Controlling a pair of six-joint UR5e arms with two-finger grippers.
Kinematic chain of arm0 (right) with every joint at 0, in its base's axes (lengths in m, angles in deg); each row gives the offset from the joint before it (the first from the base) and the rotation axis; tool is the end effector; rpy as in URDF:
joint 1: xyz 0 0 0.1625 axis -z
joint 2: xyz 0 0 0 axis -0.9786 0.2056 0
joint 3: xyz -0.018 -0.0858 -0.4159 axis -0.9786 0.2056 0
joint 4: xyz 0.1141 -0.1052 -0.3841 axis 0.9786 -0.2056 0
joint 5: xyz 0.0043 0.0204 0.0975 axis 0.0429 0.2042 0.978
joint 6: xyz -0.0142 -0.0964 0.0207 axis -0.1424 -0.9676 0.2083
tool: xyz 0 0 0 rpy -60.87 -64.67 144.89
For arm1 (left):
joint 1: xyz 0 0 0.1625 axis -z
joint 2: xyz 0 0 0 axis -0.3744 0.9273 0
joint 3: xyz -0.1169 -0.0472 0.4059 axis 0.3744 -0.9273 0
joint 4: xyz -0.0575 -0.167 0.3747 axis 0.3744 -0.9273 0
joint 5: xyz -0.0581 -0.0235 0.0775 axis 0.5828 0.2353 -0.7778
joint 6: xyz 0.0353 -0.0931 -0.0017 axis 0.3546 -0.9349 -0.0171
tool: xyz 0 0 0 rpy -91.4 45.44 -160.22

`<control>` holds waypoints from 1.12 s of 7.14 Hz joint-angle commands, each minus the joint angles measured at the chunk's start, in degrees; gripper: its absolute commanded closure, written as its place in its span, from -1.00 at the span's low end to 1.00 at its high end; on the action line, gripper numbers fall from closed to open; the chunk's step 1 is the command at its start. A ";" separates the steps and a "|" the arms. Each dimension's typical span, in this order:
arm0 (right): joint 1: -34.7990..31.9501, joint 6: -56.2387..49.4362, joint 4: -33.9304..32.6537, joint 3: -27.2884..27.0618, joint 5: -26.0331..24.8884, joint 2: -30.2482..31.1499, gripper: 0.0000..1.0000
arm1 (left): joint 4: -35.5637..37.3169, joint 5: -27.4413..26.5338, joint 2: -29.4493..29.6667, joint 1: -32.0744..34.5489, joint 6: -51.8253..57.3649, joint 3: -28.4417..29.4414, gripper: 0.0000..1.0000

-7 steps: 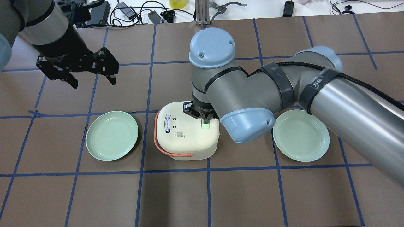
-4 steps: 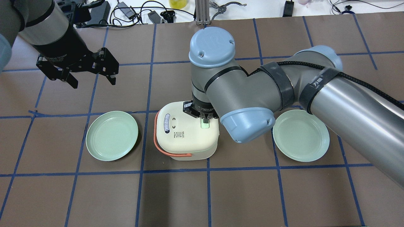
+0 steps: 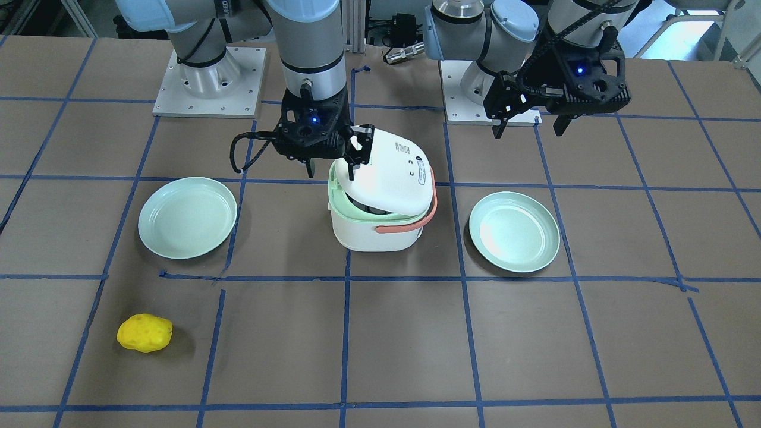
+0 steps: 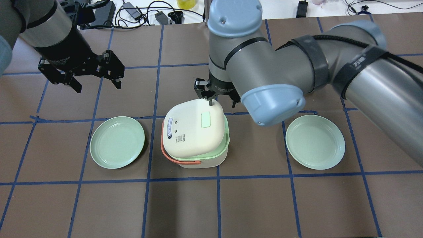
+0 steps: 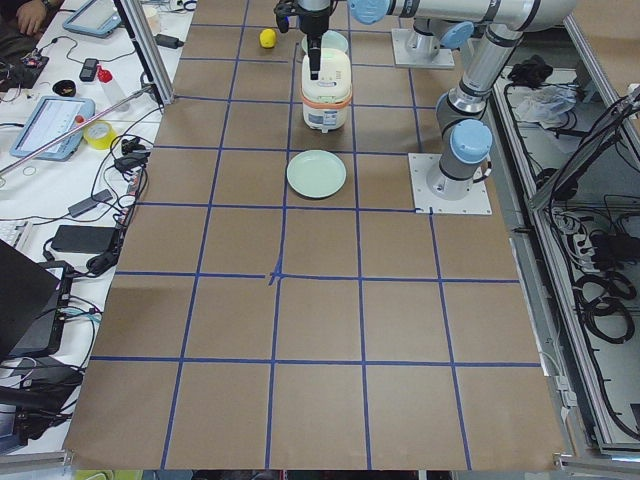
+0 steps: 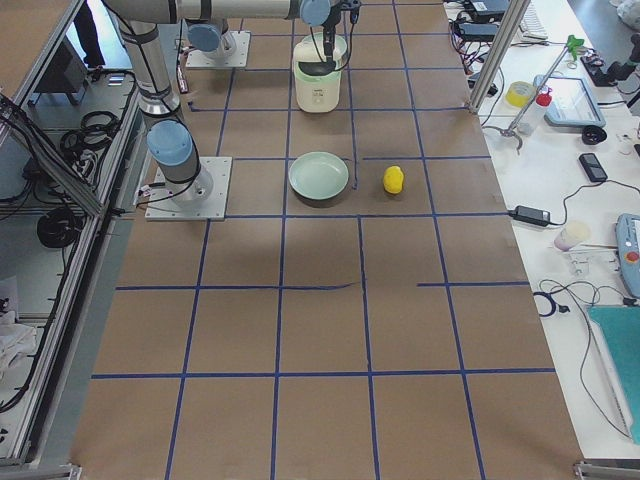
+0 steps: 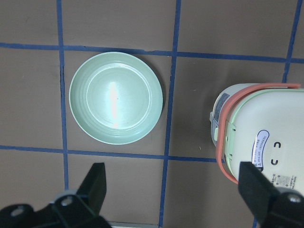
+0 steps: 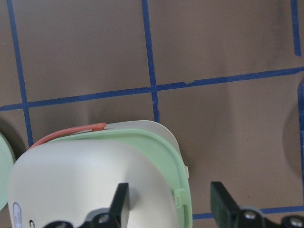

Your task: Press rice cooker button

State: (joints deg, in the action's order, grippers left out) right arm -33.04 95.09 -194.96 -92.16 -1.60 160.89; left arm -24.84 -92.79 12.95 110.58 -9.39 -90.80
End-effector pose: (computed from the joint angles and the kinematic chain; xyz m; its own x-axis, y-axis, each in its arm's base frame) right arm 0.3256 -0.4628 0.4299 -0.9900 0.1191 -0.0751 0.1245 0.9895 -0.0730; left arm -0.1199 -0.4630 0.5109 -0.9970 -0.0747 -0.0212 -0.0746 0.9972 -0.0071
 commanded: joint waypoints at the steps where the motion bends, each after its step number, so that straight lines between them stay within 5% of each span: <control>1: 6.11 -8.80 13.05 9.45 -0.06 0.08 -1.00 | 0.00 0.00 0.00 0.00 0.06 0.00 -1.00; 4: 16.13 -20.79 18.91 16.08 0.38 0.95 -1.00 | 0.00 0.00 0.00 0.00 -0.02 0.00 -1.00; 8: 20.03 -28.89 19.44 16.18 -0.06 2.28 -1.00 | 0.00 0.00 0.00 0.00 0.06 0.00 -1.00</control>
State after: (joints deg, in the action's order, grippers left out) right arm -13.49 67.06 -175.77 -75.96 -1.61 162.99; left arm -24.84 -92.79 12.95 110.58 -9.37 -90.80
